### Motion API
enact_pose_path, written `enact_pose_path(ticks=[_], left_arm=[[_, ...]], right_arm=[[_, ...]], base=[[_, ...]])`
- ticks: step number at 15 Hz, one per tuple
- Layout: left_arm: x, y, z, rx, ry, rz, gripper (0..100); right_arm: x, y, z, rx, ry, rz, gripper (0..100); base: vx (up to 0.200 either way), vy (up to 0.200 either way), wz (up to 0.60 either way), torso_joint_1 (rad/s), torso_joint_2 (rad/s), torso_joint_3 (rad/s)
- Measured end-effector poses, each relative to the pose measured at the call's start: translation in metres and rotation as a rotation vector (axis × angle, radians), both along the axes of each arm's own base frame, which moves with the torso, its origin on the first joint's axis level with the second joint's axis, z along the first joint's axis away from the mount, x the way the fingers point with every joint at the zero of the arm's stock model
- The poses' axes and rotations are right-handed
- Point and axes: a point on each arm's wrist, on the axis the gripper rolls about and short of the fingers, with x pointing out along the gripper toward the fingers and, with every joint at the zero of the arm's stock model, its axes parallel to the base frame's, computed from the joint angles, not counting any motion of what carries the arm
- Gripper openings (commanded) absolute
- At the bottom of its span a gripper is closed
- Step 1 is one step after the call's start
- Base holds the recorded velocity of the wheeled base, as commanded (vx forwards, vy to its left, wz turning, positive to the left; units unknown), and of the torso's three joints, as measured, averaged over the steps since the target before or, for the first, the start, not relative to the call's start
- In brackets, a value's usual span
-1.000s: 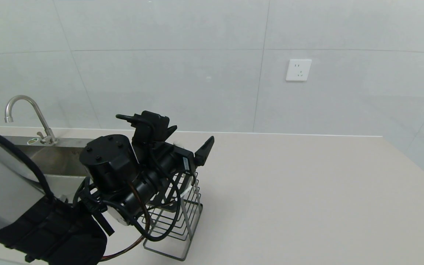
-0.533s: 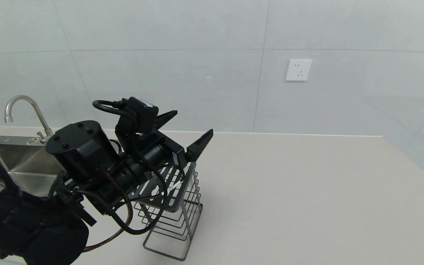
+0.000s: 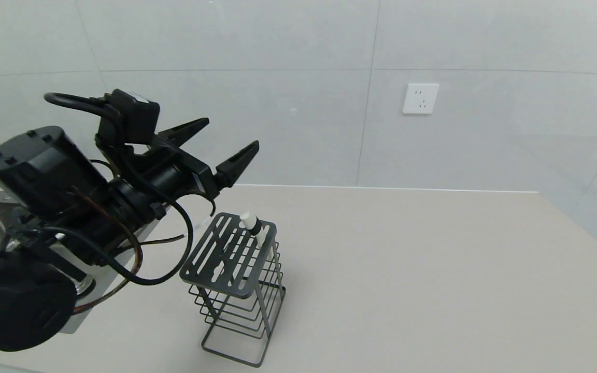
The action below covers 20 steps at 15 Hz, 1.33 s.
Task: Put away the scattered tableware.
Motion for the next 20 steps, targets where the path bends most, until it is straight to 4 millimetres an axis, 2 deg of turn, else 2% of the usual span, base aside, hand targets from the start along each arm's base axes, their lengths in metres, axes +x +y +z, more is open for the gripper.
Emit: enact_pose_path(ticks=[4,7,8,11,15,16,19,20], left_arm=[[-0.011,0.047,0.024,-0.147,0.037,0.031,100],[-0.042,0.087,0.024,-0.182,0.050,0.073,100],[-0.061,0.097,0.021,-0.194,0.049,0.097,100],[-0.119,0.108,0.018,-0.228,-0.009,0.118,100],[-0.197,0.110,0.011,-0.253,-0.131,0.105,100],[-0.209,0.110,0.008,-0.260,-0.134,0.098,100],[-0.249,0.110,-0.018,-0.274,-0.099,0.076,100],[-0.260,0.110,-0.033,-0.272,-0.055,0.075,100]], right_arm=[[0.000,0.000,0.000,0.000,0.000,0.000,0],[0.000,0.000,0.000,0.000,0.000,0.000,0],[0.000,0.000,0.000,0.000,0.000,0.000,0],[0.000,0.000,0.000,0.000,0.000,0.000,0],[0.000,0.000,0.000,0.000,0.000,0.000,0],[0.000,0.000,0.000,0.000,0.000,0.000,0],[0.000,0.000,0.000,-0.001,0.000,0.000,0],[0.000,0.000,0.000,-0.001,0.000,0.000,0]], base=[[0.000,0.000,0.00,0.000,0.00,0.000],[0.000,0.000,0.00,0.000,0.00,0.000],[0.000,0.000,0.00,0.000,0.00,0.000],[0.000,0.000,0.00,0.000,0.00,0.000],[0.000,0.000,0.00,0.000,0.00,0.000],[0.000,0.000,0.00,0.000,0.00,0.000],[0.000,0.000,0.00,0.000,0.00,0.000],[0.000,0.000,0.00,0.000,0.00,0.000]])
